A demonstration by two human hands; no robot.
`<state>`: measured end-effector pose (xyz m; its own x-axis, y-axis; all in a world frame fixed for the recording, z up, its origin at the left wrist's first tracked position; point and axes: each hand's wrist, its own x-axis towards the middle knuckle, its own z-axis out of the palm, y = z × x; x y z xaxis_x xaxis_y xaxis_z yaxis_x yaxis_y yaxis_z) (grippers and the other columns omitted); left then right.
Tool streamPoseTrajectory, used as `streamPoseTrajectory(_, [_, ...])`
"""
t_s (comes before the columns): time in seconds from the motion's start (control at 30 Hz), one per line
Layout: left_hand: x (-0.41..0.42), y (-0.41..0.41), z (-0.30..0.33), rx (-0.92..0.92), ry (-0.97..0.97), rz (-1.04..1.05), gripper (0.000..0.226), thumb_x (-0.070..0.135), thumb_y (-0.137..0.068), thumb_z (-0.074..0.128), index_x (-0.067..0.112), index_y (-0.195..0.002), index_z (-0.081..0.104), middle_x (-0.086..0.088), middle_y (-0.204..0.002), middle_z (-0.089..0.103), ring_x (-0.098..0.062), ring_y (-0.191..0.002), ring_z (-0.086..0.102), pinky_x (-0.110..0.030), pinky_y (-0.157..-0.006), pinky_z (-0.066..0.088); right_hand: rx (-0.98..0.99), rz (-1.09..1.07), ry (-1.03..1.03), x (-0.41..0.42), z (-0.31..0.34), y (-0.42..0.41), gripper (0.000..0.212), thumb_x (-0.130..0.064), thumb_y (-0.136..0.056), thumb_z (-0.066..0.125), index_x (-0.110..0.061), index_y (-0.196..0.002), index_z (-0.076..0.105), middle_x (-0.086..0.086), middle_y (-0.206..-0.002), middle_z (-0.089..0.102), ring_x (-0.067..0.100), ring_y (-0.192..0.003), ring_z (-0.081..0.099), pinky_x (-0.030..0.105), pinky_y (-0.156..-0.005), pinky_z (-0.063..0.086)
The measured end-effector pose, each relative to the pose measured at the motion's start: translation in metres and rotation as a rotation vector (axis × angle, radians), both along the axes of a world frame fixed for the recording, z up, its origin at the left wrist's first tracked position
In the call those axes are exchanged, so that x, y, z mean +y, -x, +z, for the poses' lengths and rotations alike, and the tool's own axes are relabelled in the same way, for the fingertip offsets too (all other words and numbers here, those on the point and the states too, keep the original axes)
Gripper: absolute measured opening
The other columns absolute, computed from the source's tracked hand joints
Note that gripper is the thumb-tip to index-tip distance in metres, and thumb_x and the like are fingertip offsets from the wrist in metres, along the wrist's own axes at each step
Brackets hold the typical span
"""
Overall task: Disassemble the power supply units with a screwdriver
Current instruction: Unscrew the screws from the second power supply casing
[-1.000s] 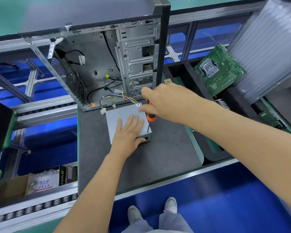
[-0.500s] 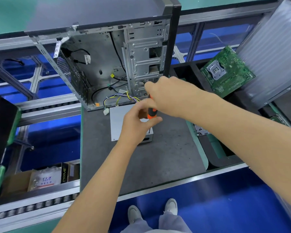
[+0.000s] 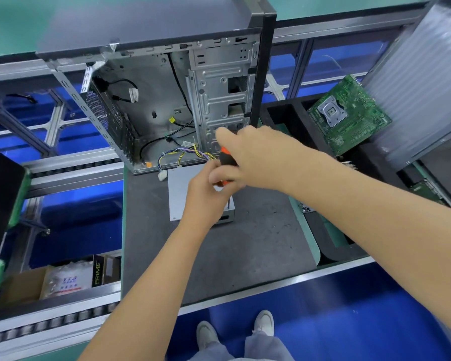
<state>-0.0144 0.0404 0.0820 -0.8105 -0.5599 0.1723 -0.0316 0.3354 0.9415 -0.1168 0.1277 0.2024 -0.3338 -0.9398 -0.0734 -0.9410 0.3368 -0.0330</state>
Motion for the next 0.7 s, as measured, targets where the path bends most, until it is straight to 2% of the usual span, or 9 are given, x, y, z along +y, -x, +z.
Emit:
streamPoseTrajectory(0.07, [0.002,0.002,0.004,0.001,-0.051,0.01,0.029,0.015,-0.078,0.082,0.023,-0.1,0.064,0.022,-0.081,0.063,-0.011,-0.081,0.061,-0.025,-0.076,0.05,0.012,0.019,-0.008,-0.002,-0.001,-0.001,0.028,-0.036,-0.097,0.05,-0.016,-0.113,0.039,0.002,-0.079,0.036,0.029,-0.077,0.042,0.036,-0.064,0.034])
streamPoseTrajectory(0.13, [0.001,-0.003,0.002,0.007,-0.093,-0.052,0.028,0.012,-0.087,0.073,0.028,-0.109,0.064,0.023,-0.087,0.067,-0.001,-0.086,0.064,-0.017,-0.079,0.049,-0.092,0.069,-0.022,0.0,-0.001,-0.001,0.028,-0.028,-0.092,0.05,-0.018,-0.117,0.042,0.005,-0.096,0.041,0.028,-0.084,0.041,0.04,-0.07,0.04])
streamPoseTrajectory(0.2, [-0.001,-0.006,0.001,0.021,-0.069,-0.036,0.024,0.009,-0.087,0.073,0.029,-0.099,0.067,0.022,-0.087,0.069,0.002,-0.083,0.063,-0.014,-0.076,0.046,-0.122,0.014,0.005,0.003,0.0,-0.001,0.029,-0.038,-0.093,0.05,-0.02,-0.113,0.04,0.003,-0.092,0.044,0.029,-0.083,0.044,0.042,-0.07,0.045])
streamPoseTrajectory(0.27, [-0.002,-0.001,0.002,0.007,-0.017,0.054,0.028,0.011,-0.077,0.083,0.026,-0.091,0.064,0.02,-0.087,0.069,-0.004,-0.085,0.062,-0.019,-0.075,0.044,-0.047,-0.032,-0.006,0.001,-0.001,0.001,0.029,-0.042,-0.097,0.048,-0.017,-0.11,0.041,0.002,-0.083,0.043,0.032,-0.081,0.047,0.039,-0.067,0.041])
streamPoseTrajectory(0.37, [0.001,0.001,0.004,-0.036,-0.029,0.038,0.042,0.013,-0.077,0.083,0.032,-0.102,0.056,0.018,-0.095,0.066,0.001,-0.088,0.06,-0.017,-0.077,0.044,-0.132,0.076,0.029,0.002,-0.004,0.002,0.027,-0.028,-0.091,0.051,-0.016,-0.115,0.047,0.002,-0.097,0.045,0.029,-0.086,0.05,0.034,-0.072,0.037])
streamPoseTrajectory(0.47, [0.003,-0.006,-0.003,-0.023,-0.084,-0.035,0.035,0.004,-0.084,0.075,0.029,-0.106,0.063,0.013,-0.095,0.071,-0.008,-0.093,0.067,-0.027,-0.086,0.05,-0.091,-0.008,0.053,0.005,-0.003,0.003,0.032,-0.043,-0.094,0.049,-0.018,-0.111,0.041,0.003,-0.082,0.045,0.03,-0.074,0.044,0.037,-0.062,0.041])
streamPoseTrajectory(0.53, [0.002,-0.005,-0.008,-0.03,-0.035,0.004,0.036,0.01,-0.079,0.08,0.029,-0.104,0.064,0.016,-0.094,0.068,-0.01,-0.089,0.063,-0.023,-0.085,0.049,-0.066,-0.009,0.035,0.005,-0.005,0.006,0.028,-0.04,-0.096,0.05,-0.017,-0.111,0.044,0.007,-0.087,0.049,0.029,-0.072,0.045,0.038,-0.062,0.044])
streamPoseTrajectory(0.63, [-0.004,-0.009,-0.028,-0.229,0.118,-0.02,0.048,0.019,-0.076,0.085,0.023,-0.117,0.062,0.012,-0.104,0.059,-0.005,-0.091,0.052,-0.016,-0.082,0.044,-0.259,0.063,0.068,0.008,-0.006,0.005,0.024,-0.028,-0.089,0.058,-0.021,-0.11,0.049,0.003,-0.103,0.046,0.024,-0.077,0.049,0.038,-0.074,0.046])
streamPoseTrajectory(0.7, [-0.006,-0.017,-0.048,-0.357,0.291,-0.053,0.034,0.015,-0.08,0.081,0.008,-0.11,0.066,-0.002,-0.097,0.056,-0.02,-0.098,0.05,-0.028,-0.089,0.043,-0.198,0.008,0.07,0.01,-0.006,0.007,0.034,-0.048,-0.092,0.057,-0.02,-0.108,0.048,0.003,-0.099,0.048,0.025,-0.078,0.049,0.036,-0.073,0.043])
